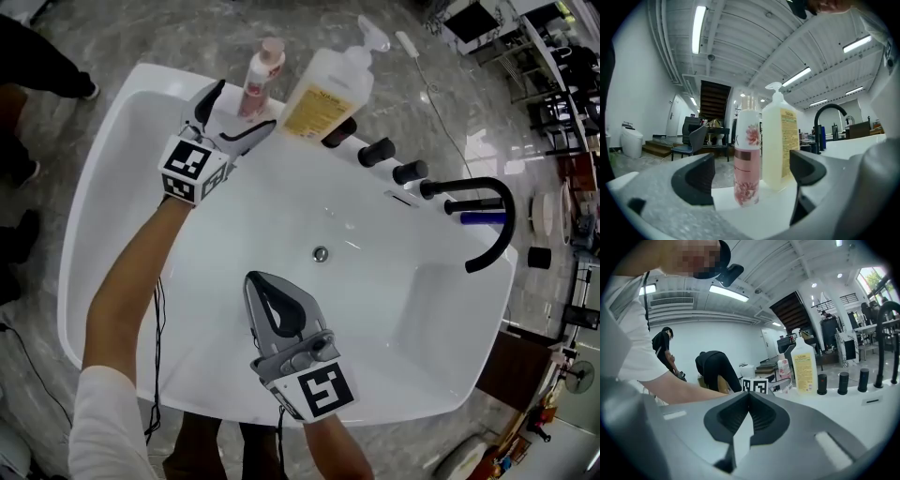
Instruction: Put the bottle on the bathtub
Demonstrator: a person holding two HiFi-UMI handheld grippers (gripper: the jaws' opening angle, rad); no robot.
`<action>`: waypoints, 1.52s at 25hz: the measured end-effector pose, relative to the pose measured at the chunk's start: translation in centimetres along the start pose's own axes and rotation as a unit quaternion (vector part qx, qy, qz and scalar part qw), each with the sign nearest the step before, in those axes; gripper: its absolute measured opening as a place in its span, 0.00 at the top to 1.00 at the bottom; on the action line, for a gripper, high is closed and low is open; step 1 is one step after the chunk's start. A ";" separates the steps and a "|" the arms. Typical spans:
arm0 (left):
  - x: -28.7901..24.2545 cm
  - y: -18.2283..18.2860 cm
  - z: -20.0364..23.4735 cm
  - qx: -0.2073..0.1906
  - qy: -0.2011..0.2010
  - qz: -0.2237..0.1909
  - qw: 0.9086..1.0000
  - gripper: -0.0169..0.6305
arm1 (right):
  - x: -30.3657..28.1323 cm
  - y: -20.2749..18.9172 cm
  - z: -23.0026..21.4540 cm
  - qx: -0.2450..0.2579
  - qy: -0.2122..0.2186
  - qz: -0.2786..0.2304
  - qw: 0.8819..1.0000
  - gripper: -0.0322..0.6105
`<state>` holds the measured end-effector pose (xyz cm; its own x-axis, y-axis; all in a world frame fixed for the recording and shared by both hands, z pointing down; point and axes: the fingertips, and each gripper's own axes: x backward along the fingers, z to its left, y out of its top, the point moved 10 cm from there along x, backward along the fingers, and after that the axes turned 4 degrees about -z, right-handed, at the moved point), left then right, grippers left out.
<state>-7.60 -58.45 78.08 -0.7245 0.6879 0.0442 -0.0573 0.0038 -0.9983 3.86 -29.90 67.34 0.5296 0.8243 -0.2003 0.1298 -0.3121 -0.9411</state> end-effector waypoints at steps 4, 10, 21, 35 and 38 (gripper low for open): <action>3.0 2.0 -0.9 -0.003 0.002 0.006 1.000 0.26 | 1.0 1.1 0.6 -0.011 -0.005 0.002 1.000 0.93; 8.0 11.1 -4.0 -0.028 -0.013 -0.020 0.999 0.29 | 4.0 6.0 2.2 0.004 -0.018 -0.014 1.000 0.93; 18.7 27.4 -11.1 -0.031 -0.057 -0.004 0.998 0.31 | 14.7 13.4 4.9 0.006 -0.065 -0.007 0.998 0.93; 30.3 44.8 -23.6 -0.023 -0.064 -0.001 0.998 0.61 | 24.6 23.8 9.4 0.088 -0.043 -0.044 0.994 0.93; 30.9 46.6 -25.6 -0.033 -0.061 -0.003 0.998 0.71 | 25.6 26.5 10.4 0.125 -0.036 -0.073 0.989 0.93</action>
<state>-15.07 -18.37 31.93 -0.8021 0.5950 0.0508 -0.0198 0.0585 -0.9981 12.19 -12.15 34.40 0.4579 0.8864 -0.0671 -0.0161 -0.0672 -0.9976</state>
